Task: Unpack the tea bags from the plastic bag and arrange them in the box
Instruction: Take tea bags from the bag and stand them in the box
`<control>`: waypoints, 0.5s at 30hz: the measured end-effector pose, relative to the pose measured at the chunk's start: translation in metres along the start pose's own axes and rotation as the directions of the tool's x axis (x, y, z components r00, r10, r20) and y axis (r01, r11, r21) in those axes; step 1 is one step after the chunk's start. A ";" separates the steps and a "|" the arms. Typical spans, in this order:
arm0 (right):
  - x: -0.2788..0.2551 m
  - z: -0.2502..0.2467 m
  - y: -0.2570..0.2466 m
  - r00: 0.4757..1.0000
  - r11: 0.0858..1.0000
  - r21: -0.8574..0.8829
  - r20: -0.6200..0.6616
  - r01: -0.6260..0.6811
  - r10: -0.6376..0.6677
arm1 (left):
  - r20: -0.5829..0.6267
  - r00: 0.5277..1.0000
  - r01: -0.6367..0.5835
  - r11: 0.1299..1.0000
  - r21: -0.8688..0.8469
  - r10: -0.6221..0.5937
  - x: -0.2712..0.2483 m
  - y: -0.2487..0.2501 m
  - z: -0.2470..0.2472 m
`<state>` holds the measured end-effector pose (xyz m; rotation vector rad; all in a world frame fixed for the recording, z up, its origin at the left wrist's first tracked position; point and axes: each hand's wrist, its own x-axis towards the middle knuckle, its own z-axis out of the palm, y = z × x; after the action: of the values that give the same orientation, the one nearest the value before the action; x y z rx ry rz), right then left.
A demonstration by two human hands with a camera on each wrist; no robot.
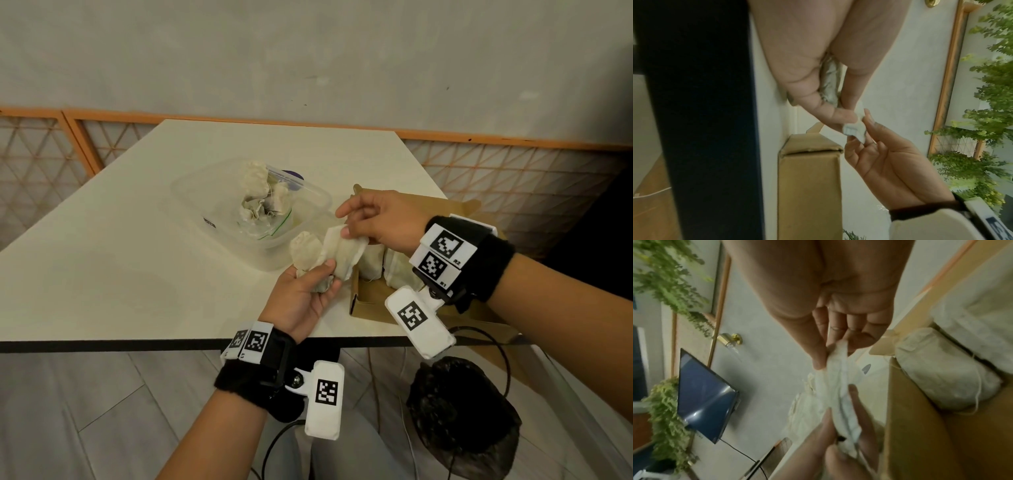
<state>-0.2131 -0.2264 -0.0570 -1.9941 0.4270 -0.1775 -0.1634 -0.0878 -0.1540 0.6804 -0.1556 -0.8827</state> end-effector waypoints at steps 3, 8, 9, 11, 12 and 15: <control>0.000 -0.001 0.002 0.998 0.988 -0.148 0.011 -0.055 0.057 | -0.009 1.000 -0.010 1.000 -0.023 0.010 -0.001 0.000 0.000; -0.004 -0.009 -0.001 0.998 0.960 -0.272 0.014 -0.061 0.068 | 0.020 0.999 0.032 0.998 -0.057 -0.031 -0.002 0.004 0.003; -0.002 -0.013 -0.002 0.999 0.965 -0.258 -0.033 -0.048 0.041 | 0.022 0.998 0.056 0.995 -0.077 -0.055 -0.003 0.005 0.004; -0.002 -0.018 -0.006 0.993 0.990 -0.139 -0.115 -0.036 0.020 | 0.025 0.996 0.087 0.990 -0.115 -0.084 -0.004 0.007 0.005; -0.002 -0.021 -0.008 0.990 0.995 -0.092 -0.137 -0.025 0.012 | 0.024 0.996 0.091 0.989 -0.120 -0.089 -0.004 0.007 0.004; -0.001 -0.027 -0.011 0.989 0.994 -0.108 -0.144 0.010 -0.026 | 0.022 0.996 0.087 0.992 -0.093 -0.086 -0.003 0.006 0.004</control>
<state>-0.2197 -0.2448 -0.0347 -2.0981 0.5213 -0.3191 -0.1626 -0.0848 -0.1470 0.5950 -0.1009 -0.9735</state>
